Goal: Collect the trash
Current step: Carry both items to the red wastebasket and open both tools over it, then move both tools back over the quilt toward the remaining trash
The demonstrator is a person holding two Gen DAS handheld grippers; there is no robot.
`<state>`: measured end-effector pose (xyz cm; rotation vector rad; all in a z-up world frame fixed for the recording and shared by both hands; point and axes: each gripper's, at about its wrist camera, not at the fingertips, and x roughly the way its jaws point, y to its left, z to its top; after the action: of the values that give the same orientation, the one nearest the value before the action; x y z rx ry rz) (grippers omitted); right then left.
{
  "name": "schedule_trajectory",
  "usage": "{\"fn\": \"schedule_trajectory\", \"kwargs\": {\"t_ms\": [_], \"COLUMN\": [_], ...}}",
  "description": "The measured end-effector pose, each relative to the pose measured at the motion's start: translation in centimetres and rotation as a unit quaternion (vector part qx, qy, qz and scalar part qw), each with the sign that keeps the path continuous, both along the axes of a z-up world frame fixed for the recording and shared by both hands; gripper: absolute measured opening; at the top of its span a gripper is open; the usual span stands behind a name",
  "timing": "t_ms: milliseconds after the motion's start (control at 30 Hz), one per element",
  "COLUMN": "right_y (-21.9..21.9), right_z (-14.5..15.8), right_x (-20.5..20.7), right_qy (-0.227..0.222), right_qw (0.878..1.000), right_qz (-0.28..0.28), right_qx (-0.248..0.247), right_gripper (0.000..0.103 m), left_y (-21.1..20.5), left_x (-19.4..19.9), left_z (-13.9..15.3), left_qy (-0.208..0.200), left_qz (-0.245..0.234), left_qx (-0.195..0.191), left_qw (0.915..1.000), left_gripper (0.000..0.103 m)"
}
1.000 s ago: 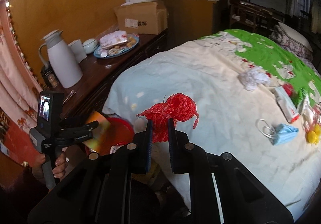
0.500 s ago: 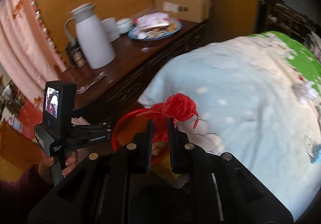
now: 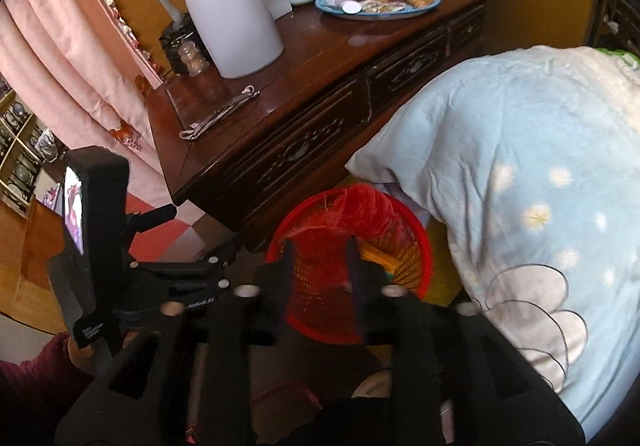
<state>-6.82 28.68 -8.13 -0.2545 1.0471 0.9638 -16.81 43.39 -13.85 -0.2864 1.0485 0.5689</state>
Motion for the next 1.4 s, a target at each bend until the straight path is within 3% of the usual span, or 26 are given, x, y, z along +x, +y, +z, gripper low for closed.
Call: {"fn": "schedule_trajectory", "kwargs": {"t_ms": [67,367,767,1167,1400], "right_y": [-0.2,-2.0,-8.6,-21.0,-31.4], "right_z": [0.4,2.2,6.3,9.8,9.8], "right_x": [-0.1,0.1,-0.2,-0.3,-0.3], "right_qy": [-0.005,-0.014,-0.046,-0.092,-0.114], "right_qw": [1.0,0.999,0.994,0.975,0.952], "right_qz": [0.001,-0.008,-0.06,-0.162,-0.257], "right_qx": [0.008,0.032,0.074,0.118,0.126], "right_gripper": [0.049,0.049,0.051,0.057,0.059], "left_y": [0.1,-1.3,-5.8,-15.0,-22.5], "left_x": [-0.1,0.4,1.4,3.4,6.6], "left_z": [-0.1,1.5,6.6,12.2,13.8], "left_qy": [0.0,-0.004,-0.032,-0.066,-0.078], "left_qz": [-0.001,-0.017,-0.052,-0.135,-0.22], "left_qx": [0.0,0.024,0.064,0.095,0.08], "left_qw": [1.0,0.9995,0.9961,0.984,0.9692], "left_gripper": [0.095,0.096,0.097,0.097,0.097]}}
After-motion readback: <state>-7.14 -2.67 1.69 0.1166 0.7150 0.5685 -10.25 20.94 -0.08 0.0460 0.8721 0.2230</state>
